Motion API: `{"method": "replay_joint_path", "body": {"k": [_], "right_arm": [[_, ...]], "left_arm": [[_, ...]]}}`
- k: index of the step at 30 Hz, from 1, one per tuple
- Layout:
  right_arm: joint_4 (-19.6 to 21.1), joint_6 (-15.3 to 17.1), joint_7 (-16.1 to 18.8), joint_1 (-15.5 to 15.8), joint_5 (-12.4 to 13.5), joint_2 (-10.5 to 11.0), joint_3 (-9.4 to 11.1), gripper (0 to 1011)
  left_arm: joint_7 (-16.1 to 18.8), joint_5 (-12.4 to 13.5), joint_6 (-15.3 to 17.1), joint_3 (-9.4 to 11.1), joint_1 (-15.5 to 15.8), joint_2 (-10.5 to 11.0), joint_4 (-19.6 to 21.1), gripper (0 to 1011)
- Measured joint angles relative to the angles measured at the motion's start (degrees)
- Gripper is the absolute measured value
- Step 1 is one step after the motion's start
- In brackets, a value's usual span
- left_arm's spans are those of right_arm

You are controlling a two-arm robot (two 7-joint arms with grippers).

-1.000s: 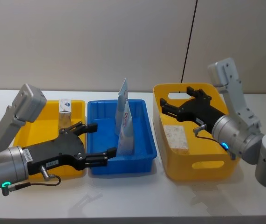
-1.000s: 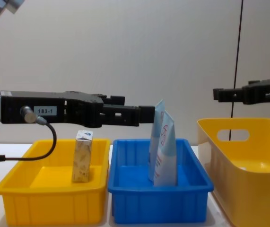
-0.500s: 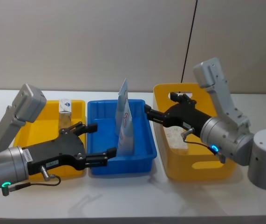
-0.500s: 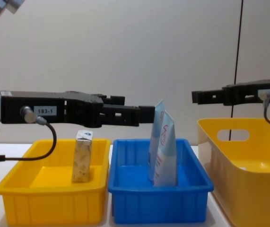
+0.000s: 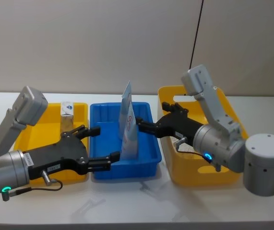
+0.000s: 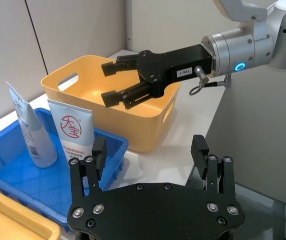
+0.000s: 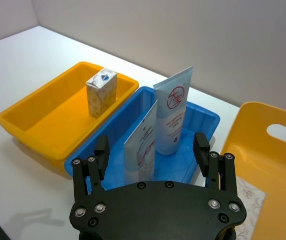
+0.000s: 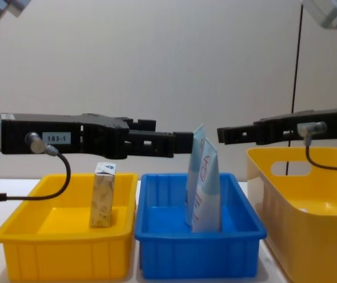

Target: Bimanual collaborative sorting of washing and personal care products

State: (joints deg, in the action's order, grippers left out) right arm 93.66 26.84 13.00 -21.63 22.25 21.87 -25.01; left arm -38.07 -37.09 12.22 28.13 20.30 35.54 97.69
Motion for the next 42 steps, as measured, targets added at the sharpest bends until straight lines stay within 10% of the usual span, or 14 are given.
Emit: {"method": "replay_joint_path", "body": {"k": [42], "right_arm": [[-9.48, -0.64, -3.63, -3.92, -8.12, -6.64, -5.53, 1003]], "left_arm": [[0.00, 0.00, 0.00, 0.00, 0.00, 0.00, 0.00, 1002]]}}
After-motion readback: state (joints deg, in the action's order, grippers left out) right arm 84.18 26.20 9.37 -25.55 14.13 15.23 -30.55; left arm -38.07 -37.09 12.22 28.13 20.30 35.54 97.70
